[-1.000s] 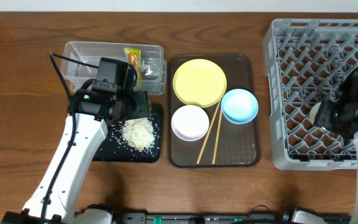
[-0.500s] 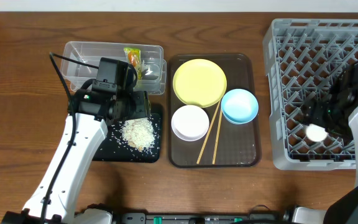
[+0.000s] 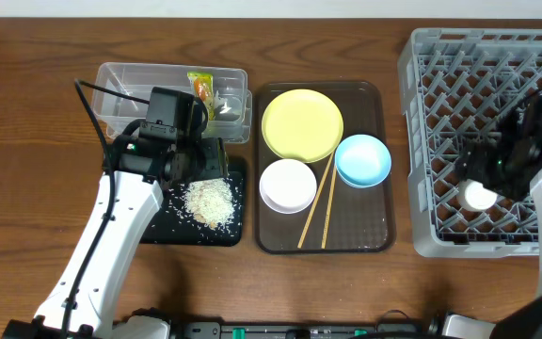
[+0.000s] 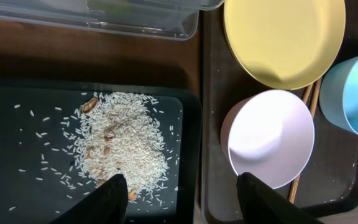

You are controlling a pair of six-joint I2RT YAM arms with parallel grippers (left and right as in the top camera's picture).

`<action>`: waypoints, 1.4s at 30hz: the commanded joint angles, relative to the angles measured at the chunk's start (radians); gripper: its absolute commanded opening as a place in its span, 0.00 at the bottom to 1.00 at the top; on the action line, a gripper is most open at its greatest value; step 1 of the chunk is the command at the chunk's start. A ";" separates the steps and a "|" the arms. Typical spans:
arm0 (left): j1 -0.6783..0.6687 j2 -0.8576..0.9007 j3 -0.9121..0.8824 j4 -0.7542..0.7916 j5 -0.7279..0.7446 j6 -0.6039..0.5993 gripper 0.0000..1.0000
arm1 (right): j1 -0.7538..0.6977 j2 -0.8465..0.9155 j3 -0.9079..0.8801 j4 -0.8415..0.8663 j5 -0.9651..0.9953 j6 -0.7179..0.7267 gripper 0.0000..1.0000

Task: Sort waste into correct bins and load items into the dishwasher rack

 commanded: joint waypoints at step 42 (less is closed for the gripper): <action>0.001 0.000 0.005 -0.004 -0.012 0.016 0.60 | 0.431 0.258 0.047 0.327 0.207 0.174 0.01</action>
